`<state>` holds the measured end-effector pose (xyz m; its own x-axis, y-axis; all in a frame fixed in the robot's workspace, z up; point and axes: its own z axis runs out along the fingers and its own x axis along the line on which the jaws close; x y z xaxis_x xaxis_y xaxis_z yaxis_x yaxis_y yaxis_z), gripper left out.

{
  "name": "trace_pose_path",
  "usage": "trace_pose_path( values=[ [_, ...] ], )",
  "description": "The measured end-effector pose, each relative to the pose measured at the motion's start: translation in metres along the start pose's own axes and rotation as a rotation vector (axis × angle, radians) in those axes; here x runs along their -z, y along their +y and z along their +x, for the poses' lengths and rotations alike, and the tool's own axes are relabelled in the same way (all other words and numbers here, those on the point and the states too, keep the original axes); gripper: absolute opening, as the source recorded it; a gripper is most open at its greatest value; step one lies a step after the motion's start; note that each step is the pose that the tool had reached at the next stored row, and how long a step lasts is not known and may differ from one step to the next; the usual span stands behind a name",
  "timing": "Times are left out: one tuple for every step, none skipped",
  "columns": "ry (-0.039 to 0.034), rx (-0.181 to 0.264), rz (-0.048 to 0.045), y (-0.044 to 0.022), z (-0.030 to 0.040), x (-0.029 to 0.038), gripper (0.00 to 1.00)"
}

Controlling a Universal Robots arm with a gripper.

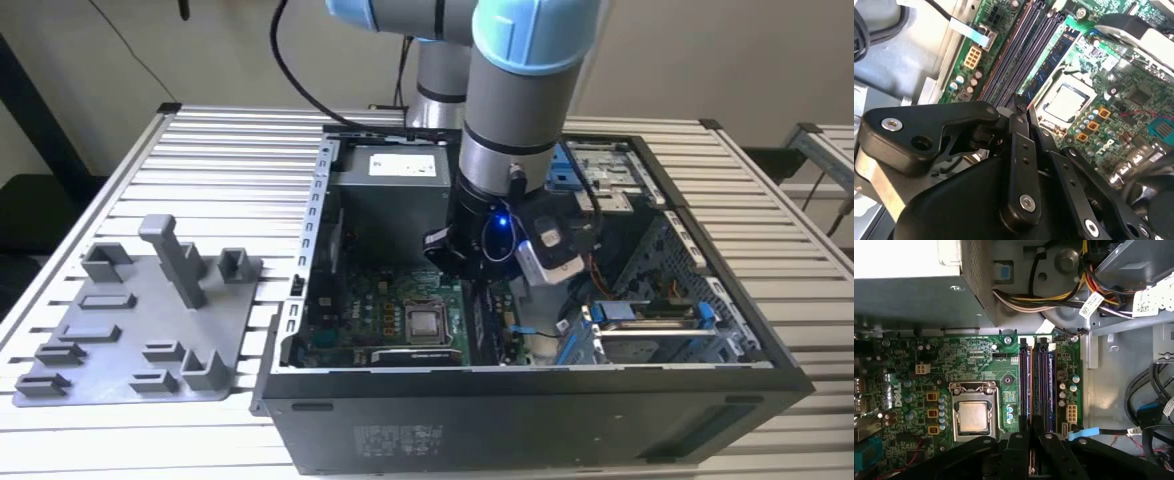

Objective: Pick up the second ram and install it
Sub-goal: 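Insert the second ram into the second slot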

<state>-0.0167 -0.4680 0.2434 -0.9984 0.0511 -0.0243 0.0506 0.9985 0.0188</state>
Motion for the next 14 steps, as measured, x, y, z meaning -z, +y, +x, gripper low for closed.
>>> trace_pose_path(
  values=[
    [0.0, 0.0, 0.0, -0.0002, -0.0001, -0.0018, 0.15],
    [0.0, 0.0, -0.0001, -0.0003, -0.0004, -0.0035, 0.15],
    [-0.0001, 0.0, -0.0001, -0.0003, -0.0006, -0.0052, 0.15],
    [0.0, 0.0, -0.0001, -0.0003, -0.0006, -0.007, 0.15],
    [0.0, 0.0, -0.0001, -0.0003, -0.0006, -0.009, 0.15],
    [-0.0001, 0.0, 0.0, -0.0004, -0.0005, -0.0108, 0.15],
    [-0.0001, 0.0, -0.0001, -0.0004, -0.0005, -0.0126, 0.15],
    [-0.0001, 0.0, -0.0001, -0.0004, -0.0005, -0.0143, 0.15],
    [-0.0001, 0.0, -0.0001, -0.0005, -0.0005, -0.0158, 0.15],
    [-0.0001, 0.0, 0.0, -0.0005, -0.0004, -0.0172, 0.15],
    [-0.0001, 0.0, -0.0001, -0.0005, -0.0004, -0.0185, 0.15],
    [-0.0001, 0.0, 0.0, -0.0006, -0.0004, -0.0193, 0.15],
    [-0.0001, 0.0, 0.0, -0.0007, -0.0004, -0.0199, 0.15],
    [-0.0001, 0.0, -0.0001, -0.0007, -0.0004, -0.0206, 0.15]
  ],
)
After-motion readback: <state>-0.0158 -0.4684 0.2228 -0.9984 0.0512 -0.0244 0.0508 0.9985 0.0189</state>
